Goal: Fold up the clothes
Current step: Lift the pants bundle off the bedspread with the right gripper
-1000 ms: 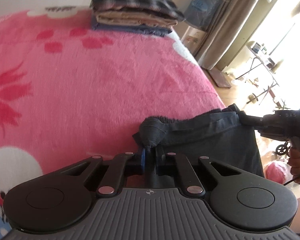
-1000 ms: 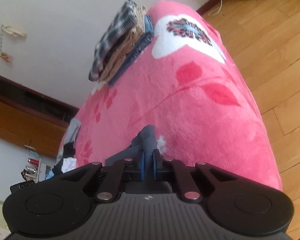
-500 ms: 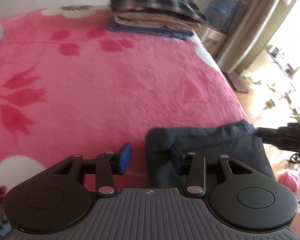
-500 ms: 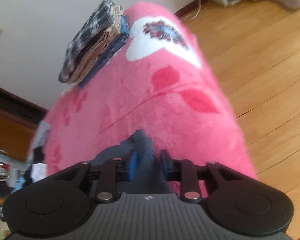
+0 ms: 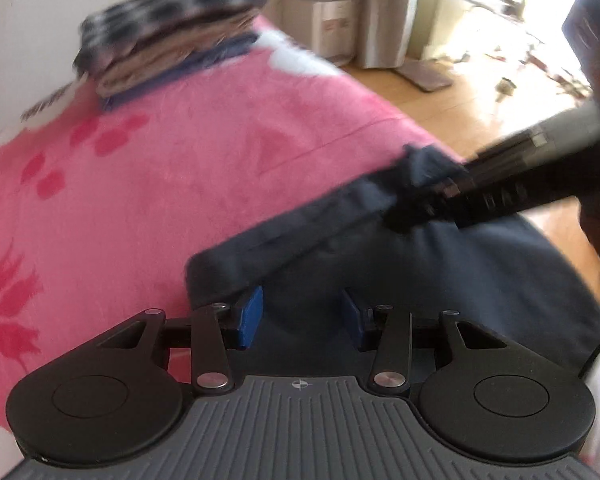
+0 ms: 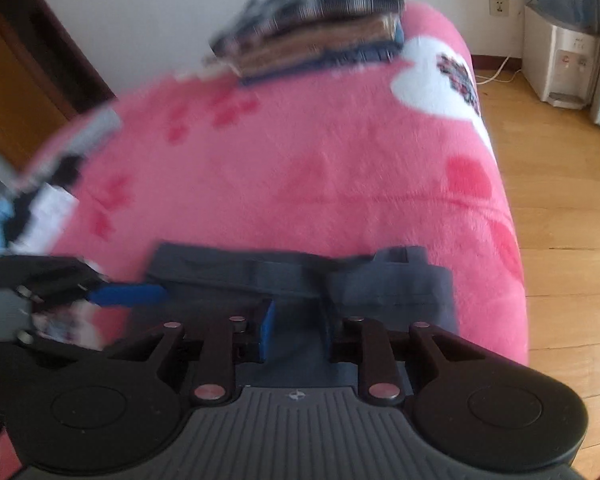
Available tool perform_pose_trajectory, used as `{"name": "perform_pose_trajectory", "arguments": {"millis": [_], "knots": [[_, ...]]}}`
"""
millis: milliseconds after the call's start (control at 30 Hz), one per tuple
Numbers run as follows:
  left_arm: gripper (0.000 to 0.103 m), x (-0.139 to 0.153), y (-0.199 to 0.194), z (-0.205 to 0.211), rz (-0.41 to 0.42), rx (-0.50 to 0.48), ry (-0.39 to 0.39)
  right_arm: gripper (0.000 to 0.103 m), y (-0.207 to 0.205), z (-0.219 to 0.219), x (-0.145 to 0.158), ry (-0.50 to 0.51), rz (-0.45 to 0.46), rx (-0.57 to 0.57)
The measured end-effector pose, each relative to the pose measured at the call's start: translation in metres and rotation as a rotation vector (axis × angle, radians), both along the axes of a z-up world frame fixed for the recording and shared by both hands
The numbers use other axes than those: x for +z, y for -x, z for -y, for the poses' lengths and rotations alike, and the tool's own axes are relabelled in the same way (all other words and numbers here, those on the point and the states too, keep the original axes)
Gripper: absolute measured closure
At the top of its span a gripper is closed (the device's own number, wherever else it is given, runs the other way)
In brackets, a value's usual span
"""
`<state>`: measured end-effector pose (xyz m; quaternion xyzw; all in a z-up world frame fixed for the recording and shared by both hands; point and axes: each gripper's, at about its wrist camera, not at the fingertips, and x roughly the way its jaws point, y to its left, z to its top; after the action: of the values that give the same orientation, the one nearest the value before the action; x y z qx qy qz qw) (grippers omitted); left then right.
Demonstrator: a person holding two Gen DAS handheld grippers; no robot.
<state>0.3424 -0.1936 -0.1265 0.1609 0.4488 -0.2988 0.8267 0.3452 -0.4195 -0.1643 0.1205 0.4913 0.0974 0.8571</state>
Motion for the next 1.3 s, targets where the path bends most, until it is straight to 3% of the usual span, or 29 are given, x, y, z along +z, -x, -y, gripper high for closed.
{"name": "perform_pose_trajectory", "arguments": {"millis": [100,233,400,533,700,800,1000,1300], "knots": [[0.059,0.011,0.004,-0.005,0.022,-0.010,0.000,0.083,0.003,0.002,0.004,-0.003,0.021,-0.024],[0.059,0.038,0.025,-0.020,0.030,-0.017,0.001,0.083,0.032,0.001,0.041,0.001,0.066,-0.001],[0.059,0.047,0.074,-0.030,-0.087,-0.129,0.002,0.083,0.084,-0.018,0.060,0.047,-0.044,0.141],[0.059,0.019,0.107,-0.026,-0.131,-0.205,-0.066,0.083,0.114,-0.033,0.037,0.107,-0.150,0.182],[0.059,-0.019,0.119,-0.020,-0.071,-0.269,-0.136,0.085,0.120,-0.034,-0.014,0.147,-0.196,0.134],[0.059,-0.010,0.122,-0.021,-0.065,-0.283,-0.138,0.086,0.119,-0.036,-0.011,0.159,-0.189,0.136],[0.059,0.012,0.132,-0.044,-0.079,-0.233,-0.103,0.085,0.145,-0.037,0.023,0.206,-0.178,0.157],[0.059,-0.011,0.125,-0.059,-0.111,-0.154,-0.120,0.089,0.140,-0.020,-0.006,0.177,-0.252,0.090]]}}
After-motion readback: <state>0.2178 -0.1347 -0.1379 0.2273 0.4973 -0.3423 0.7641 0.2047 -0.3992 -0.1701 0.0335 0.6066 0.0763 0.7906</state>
